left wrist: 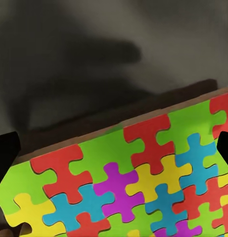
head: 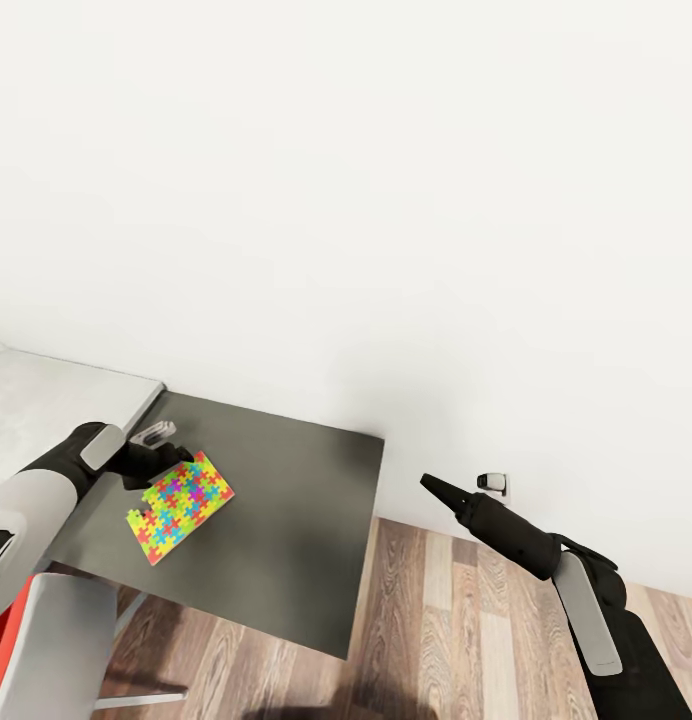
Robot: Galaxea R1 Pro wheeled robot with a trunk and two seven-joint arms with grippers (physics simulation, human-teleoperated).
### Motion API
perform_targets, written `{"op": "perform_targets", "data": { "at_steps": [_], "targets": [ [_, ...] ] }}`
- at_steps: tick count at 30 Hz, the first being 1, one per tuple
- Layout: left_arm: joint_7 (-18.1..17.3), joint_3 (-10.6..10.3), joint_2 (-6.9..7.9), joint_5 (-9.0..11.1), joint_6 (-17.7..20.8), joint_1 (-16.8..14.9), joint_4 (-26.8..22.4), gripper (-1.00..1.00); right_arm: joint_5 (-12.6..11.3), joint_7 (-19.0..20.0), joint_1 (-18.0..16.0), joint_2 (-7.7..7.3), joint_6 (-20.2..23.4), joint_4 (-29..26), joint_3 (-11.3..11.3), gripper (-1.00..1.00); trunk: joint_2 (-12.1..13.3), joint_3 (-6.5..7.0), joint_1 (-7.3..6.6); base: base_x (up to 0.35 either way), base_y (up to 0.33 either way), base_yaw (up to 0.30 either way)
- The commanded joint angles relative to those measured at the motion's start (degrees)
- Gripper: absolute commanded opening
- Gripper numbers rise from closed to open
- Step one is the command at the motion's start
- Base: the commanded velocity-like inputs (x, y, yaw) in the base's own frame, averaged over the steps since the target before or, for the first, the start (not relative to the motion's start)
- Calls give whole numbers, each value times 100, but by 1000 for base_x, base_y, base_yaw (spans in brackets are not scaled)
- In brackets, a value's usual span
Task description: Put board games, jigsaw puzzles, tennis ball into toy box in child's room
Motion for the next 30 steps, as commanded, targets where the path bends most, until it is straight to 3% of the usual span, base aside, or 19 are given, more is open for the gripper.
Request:
{"op": "perform_targets", "data": {
  "at_steps": [1,30],
  "targets": [
    [26,-44,3,76,19,1,-6,100,-15,5,-3,0,31,-2,-3,100,-9,-9,4,0,-73,0],
    [26,-45,-16,78,19,-1,-6,100,-15,5,-3,0,39,-4,-12,100,-9,-9,4,-57,-132,0]
  ]
}}
